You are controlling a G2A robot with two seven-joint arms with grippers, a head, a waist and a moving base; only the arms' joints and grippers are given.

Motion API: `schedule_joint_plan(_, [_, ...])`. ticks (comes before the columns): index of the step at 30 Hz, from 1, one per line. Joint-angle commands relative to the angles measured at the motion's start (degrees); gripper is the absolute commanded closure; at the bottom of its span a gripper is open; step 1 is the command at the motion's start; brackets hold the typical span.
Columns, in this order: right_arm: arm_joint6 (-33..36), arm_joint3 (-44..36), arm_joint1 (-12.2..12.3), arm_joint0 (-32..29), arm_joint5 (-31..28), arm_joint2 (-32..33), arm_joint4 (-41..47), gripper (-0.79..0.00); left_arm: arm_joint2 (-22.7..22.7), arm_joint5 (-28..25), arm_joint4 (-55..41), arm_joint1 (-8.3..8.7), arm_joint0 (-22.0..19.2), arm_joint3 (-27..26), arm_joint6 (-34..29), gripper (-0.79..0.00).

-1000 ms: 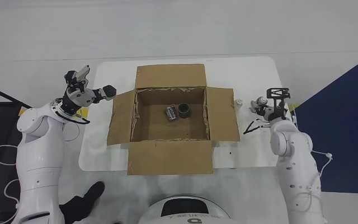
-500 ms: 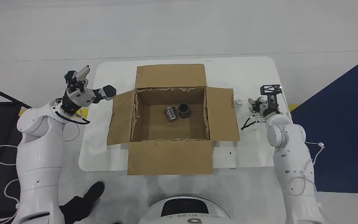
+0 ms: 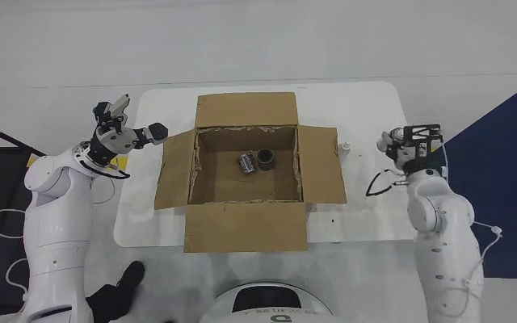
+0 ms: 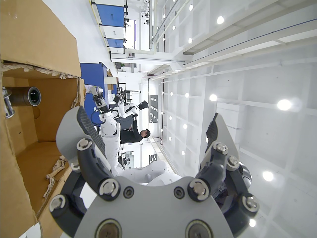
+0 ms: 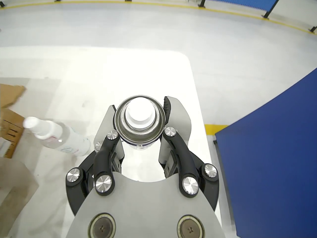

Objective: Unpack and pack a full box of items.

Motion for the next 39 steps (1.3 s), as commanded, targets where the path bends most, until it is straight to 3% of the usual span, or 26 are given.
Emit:
schedule_joint_plan(1, [-1.61,-5.81,0.13,-3.20,-2.75,1.77,1.38,0.000,0.00,0.00,0.00,0.00,0.00,0.00,0.00,-0.785])
schedule_joint_plan(9, [0.19,-23.13,0.74,-10.07,-14.49,0.12,0.29,0.000,0.00,0.00,0.00,0.00,0.00,0.00,0.00,-0.785])
schedule_joint_plan(17, [9.95,-27.46,0.53,-6.53,-13.64,-17.76,-8.20,0.000,0.00,0.00,0.00,0.00,0.00,0.00,0.00,-0.785])
schedule_joint_plan(27, [19.31,-19.51,-1.12,2.80,-5.95,-39.36,-18.71,0.000,0.00,0.00,0.00,0.00,0.00,0.00,0.00,-0.785])
schedule_joint_plan(34, [24.68,-10.45,-3.13,10.03,3.46,-48.78,-25.70,0.000,0.00,0.00,0.00,0.00,0.00,0.00,0.00,-0.785])
schedule_joint_plan(39, [29.58,-3.93,-4.67,15.26,5.78,-52.39,-24.54,0.000,0.00,0.00,0.00,0.00,0.00,0.00,0.00,-0.785])
